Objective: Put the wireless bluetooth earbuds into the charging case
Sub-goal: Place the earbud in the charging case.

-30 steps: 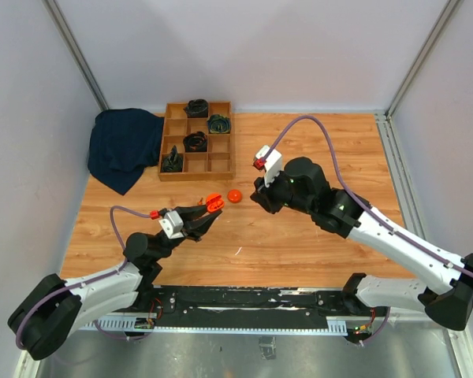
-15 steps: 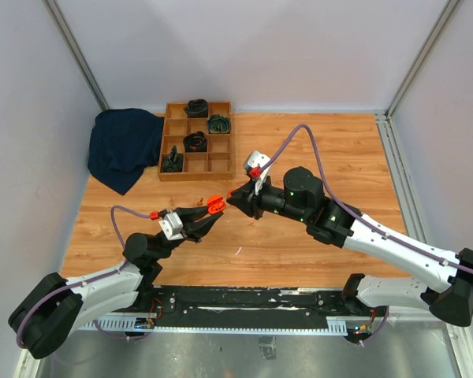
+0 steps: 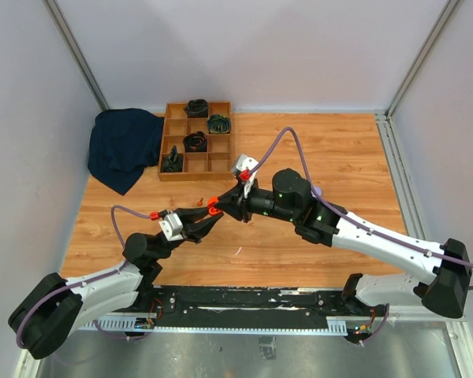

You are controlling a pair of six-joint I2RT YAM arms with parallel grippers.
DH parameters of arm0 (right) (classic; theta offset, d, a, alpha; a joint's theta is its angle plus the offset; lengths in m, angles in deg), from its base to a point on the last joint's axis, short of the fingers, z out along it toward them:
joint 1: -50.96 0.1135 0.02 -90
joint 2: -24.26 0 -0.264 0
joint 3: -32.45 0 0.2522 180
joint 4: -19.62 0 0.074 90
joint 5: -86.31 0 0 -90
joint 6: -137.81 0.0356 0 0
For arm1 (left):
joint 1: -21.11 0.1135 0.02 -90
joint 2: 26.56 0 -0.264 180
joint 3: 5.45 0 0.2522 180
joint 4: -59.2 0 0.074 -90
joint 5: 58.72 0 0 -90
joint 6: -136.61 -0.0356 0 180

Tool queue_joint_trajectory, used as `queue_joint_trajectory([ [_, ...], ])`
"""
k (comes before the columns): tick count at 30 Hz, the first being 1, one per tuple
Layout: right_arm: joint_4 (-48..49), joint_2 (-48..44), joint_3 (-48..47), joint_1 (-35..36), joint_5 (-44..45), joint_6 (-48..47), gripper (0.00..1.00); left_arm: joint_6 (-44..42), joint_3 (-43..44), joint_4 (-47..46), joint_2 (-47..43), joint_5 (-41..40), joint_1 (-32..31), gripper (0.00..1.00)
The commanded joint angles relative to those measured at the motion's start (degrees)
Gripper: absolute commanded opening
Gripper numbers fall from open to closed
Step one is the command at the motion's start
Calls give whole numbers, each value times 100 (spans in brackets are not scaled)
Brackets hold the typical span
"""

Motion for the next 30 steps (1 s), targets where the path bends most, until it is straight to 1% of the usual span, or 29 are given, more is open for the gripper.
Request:
queue_joint_trajectory([
  [1,280,79,94,116,-151,109,15,-3,-776,-308,-90,24,-39,0],
  [12,306,68,332,125,81,96,15,-1,-785,-279,-144,18,-39,0],
  [20,629,-115,353,125,-19,204,14,-8,-768,-283,-102,31,-39,0],
  [26,857,-302,459,125,70,246,14,-8,-763,-282,-102,39,-39,0],
  [30,873,-271,484,125,162,225,14,-3,-768,-287,-99,55,-39,0],
])
